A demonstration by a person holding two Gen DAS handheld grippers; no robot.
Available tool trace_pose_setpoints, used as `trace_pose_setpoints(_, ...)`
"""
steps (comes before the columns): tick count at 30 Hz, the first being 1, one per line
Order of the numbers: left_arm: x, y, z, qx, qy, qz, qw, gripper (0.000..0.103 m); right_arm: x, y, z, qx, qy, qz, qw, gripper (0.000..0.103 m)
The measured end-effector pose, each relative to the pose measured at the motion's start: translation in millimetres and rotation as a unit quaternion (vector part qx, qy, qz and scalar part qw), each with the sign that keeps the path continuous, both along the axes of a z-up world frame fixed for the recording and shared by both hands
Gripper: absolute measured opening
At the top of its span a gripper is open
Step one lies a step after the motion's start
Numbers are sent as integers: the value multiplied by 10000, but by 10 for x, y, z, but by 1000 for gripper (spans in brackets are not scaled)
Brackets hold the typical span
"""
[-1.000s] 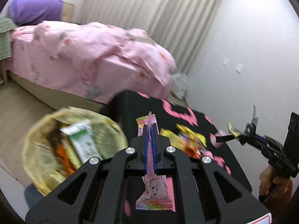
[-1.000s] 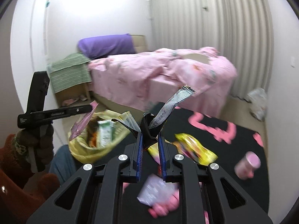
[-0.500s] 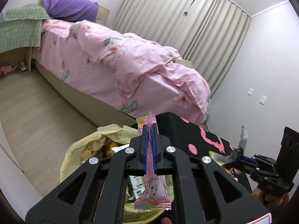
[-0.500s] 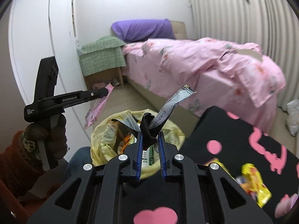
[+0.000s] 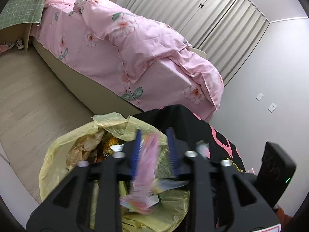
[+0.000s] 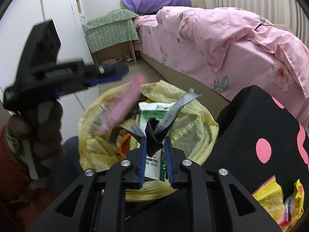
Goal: Collect trash
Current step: 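Drop the pink wrapper into the trash bag with the left tool while the right tool drops the silver one, then move both open tools back over the wrappers on the table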
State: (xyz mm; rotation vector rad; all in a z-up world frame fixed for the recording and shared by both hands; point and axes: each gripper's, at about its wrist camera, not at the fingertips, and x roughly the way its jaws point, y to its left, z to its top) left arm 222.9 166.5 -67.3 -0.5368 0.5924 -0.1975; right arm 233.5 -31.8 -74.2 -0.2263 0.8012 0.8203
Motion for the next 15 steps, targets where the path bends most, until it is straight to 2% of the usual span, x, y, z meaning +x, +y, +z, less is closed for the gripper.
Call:
trace_pose_setpoints(1, -19, 12, 17, 53, -46, 59, 10000, 40, 19, 6, -32, -31, 3, -8, 10000, 38)
trace_pose_setpoints(2, -33, 20, 30, 114, -68, 107, 9999, 46, 27, 3, -59, -12, 36, -9, 10000, 39)
trace_pose_setpoints(4, -74, 39, 64, 242, -72, 241, 9994, 51, 37, -22, -89, 28, 147, -22, 9999, 40)
trace_pose_setpoints(10, -238, 49, 139, 430, 11, 526, 9977, 51, -78, -249, 36, -36, -85, -272, 9996, 40)
trace_pose_setpoints(15, -398, -198, 211, 734, -44, 357, 9967, 51, -309, -849, 298, 63, -480, -885, 9949, 41)
